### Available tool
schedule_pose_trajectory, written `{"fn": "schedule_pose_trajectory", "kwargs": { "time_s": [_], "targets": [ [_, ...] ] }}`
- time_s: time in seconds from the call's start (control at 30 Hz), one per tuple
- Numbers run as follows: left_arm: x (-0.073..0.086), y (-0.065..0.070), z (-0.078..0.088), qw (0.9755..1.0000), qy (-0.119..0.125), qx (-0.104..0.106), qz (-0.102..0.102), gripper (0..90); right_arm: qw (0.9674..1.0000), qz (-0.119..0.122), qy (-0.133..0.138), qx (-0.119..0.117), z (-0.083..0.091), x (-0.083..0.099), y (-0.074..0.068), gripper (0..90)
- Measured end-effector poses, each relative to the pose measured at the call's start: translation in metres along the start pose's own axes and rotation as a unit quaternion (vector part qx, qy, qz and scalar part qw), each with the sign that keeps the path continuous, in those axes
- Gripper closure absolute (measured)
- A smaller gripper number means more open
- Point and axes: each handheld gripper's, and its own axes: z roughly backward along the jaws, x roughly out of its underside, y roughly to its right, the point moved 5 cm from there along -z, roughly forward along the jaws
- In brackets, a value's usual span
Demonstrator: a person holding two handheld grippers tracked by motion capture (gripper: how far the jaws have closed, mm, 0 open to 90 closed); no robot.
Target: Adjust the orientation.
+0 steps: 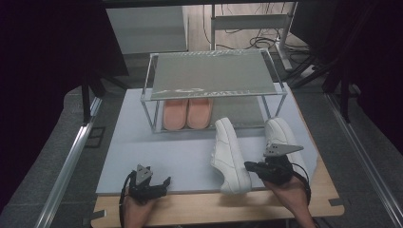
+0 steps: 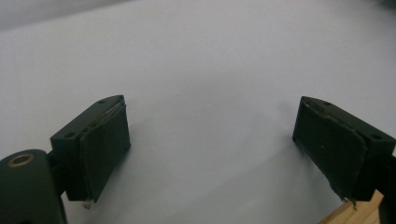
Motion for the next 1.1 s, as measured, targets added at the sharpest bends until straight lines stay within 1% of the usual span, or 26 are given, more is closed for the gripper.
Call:
{"fn": "schedule_pose_trajectory", "kwargs": {
  "time_s": [0.17,0.37,0.4,0.43,0.47,0.53,0.67,1.1],
  "targets": [
    [0.0,0.0,0.0,1.0,0.001,0.0,0.001,10.4,1.0,0.001,-0.002,-0.002,-0.009,-0.005,-0.002,89.3],
    [0.0,0.0,0.0,1.0,0.001,0.0,0.001,10.4,0.9999,0.011,-0.011,0.007,-0.017,-0.008,-0.002,89.6],
    [0.0,0.0,0.0,1.0,0.001,0.0,0.001,10.4,0.9998,0.012,-0.014,0.012,-0.017,-0.008,-0.002,89.7],
    [0.0,0.0,0.0,1.0,0.001,0.0,0.001,10.4,0.9992,0.021,-0.019,0.027,-0.017,-0.008,-0.001,89.8],
    [0.0,0.0,0.0,1.0,0.001,0.0,0.001,10.4,0.999,0.023,-0.024,0.03,-0.016,-0.007,-0.001,89.8],
    [0.0,0.0,0.0,1.0,0.001,0.0,0.001,10.4,0.9989,0.021,-0.025,0.032,-0.014,-0.004,0.001,89.9],
    [0.0,0.0,0.0,1.0,0.001,0.0,0.0,10.4,0.9995,0.008,-0.012,0.029,-0.011,0.0,0.005,90.0],
    [0.0,0.0,0.0,1.0,0.0,0.0,0.0,10.5,0.9994,0.002,-0.009,0.033,-0.007,0.003,0.01,90.0]
  ]
}}
